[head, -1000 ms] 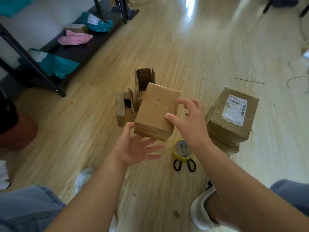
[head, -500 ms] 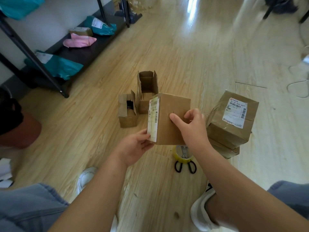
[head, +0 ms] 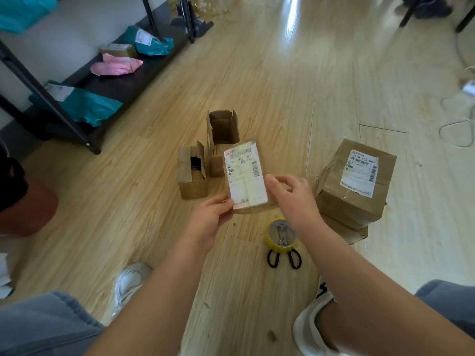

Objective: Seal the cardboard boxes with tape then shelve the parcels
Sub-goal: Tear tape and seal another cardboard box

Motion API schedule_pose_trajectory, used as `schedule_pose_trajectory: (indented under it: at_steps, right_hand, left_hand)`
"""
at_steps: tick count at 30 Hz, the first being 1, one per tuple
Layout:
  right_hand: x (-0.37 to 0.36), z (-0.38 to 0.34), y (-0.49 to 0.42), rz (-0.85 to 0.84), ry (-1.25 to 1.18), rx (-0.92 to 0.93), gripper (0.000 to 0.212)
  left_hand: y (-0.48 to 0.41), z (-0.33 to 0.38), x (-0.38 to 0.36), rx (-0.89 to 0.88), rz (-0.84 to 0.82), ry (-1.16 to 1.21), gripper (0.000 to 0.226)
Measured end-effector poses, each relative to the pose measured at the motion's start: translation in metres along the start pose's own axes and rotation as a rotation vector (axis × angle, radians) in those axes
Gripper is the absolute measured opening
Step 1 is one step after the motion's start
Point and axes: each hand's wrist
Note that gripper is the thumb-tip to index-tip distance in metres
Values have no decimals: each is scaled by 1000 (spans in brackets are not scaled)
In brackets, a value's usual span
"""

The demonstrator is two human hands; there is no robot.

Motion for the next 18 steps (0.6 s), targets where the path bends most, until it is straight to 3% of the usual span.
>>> schedule_pose_trajectory:
  at_steps: [3, 9, 12, 18]
  right_hand:
    - [-6, 13, -15, -44, -7, 0, 52]
    - [5, 33, -46, 69, -149, -94, 41]
    - [9, 44, -74, 183, -127, -128, 38]
    - [18, 63, -127, 303, -86, -258, 42]
  left_hand:
    - [-13, 1, -14, -61, 71, -158, 21]
    - [-56, 10, -33, -56, 94, -395, 31]
    - [-85, 18, -47, -26, 41, -452, 24]
    - [-147, 18, -67, 85, -60, -545, 41]
Point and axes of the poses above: each hand's wrist, its own y-axis away from the middle knuckle, its own x-axis out of the back of the hand, z = x × y, and after that the axes turned 15 degrees about -z, right-handed
